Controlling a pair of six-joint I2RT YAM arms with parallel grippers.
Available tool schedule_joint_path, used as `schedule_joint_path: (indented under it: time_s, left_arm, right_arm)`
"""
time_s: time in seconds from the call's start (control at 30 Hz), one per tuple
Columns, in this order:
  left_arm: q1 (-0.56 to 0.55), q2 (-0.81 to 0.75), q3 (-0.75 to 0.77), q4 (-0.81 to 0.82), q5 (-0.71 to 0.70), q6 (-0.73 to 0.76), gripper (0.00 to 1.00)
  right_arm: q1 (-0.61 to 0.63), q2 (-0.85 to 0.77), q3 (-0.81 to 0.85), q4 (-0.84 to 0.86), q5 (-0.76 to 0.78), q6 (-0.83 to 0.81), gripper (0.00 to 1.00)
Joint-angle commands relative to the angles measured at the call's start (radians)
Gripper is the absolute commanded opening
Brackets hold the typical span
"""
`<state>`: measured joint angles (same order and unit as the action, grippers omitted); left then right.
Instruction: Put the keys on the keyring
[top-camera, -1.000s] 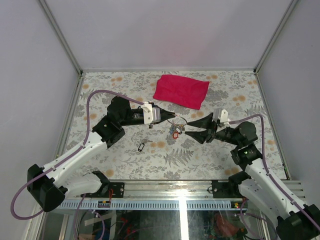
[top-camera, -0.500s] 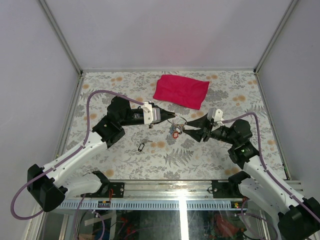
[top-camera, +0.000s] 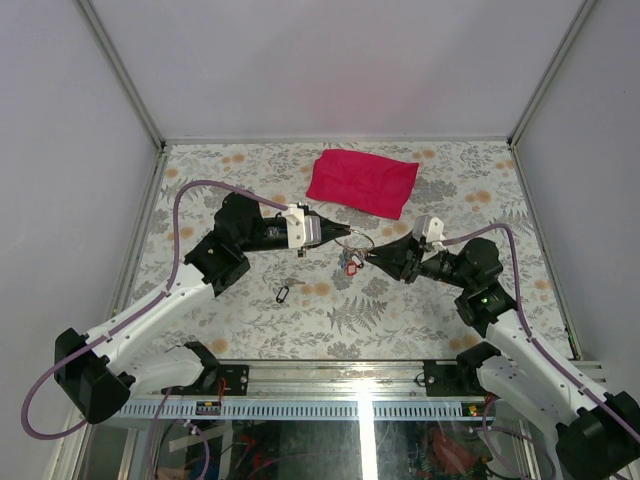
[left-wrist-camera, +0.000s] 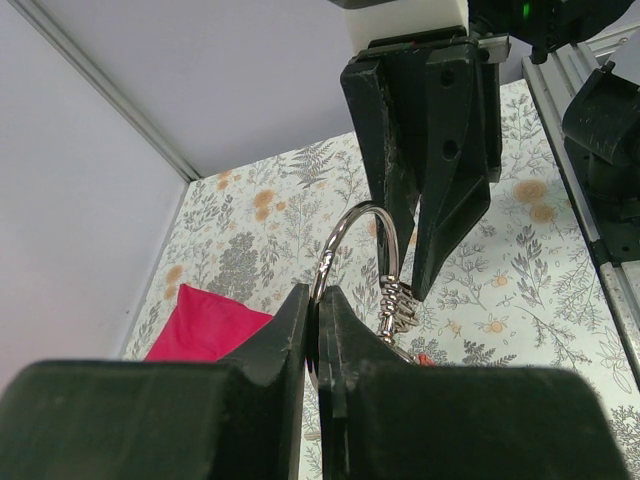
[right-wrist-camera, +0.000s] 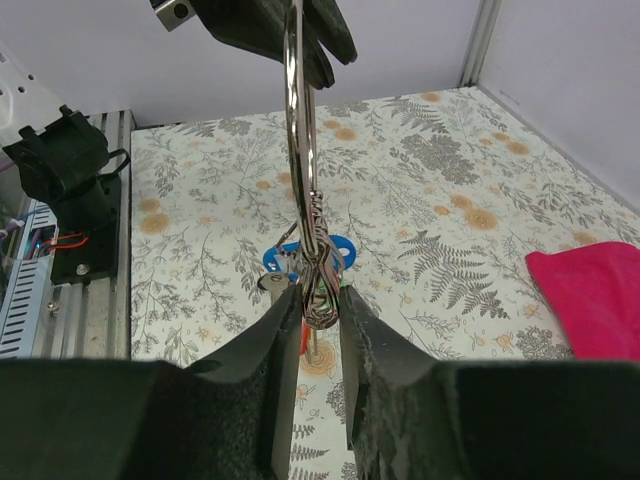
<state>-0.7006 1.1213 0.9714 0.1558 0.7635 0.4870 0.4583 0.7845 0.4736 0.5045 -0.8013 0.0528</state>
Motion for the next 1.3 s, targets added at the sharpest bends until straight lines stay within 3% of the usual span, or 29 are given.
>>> schedule_joint_path:
  time_s: [0.0,0.33,0.57,0.93,1.07,1.27]
  left_arm:
    - [-0.005,-0.021,0.011,0.021,0.018,0.021,0.0]
    - [-0.006,-0.03,0.015,0.007,0.01,0.031,0.0]
    - [-0.005,-0.014,0.044,-0.041,0.006,0.036,0.0]
    - [-0.007,0.037,0.118,-0.099,-0.038,-0.021,0.0]
    - [-0.007,0.059,0.177,-0.224,-0.041,-0.005,0.0]
    - [-0.007,0.001,0.133,-0.228,-0.119,0.0,0.0]
  right_arm:
    - [0.01,-0.049,0.029,0.0,0.023,-0.026,0.25]
    - [0.01,-0.112,0.113,-0.257,0.069,-0.184,0.2]
    - [0.011,-0.094,0.145,-0.278,0.123,-0.21,0.17]
    - [0.011,-0.078,0.117,-0.154,0.211,-0.128,0.14]
    - [0.01,-0.09,0.122,-0.175,0.218,-0.095,0.11]
    - [0.01,-0.126,0.13,-0.227,0.212,0.023,0.08]
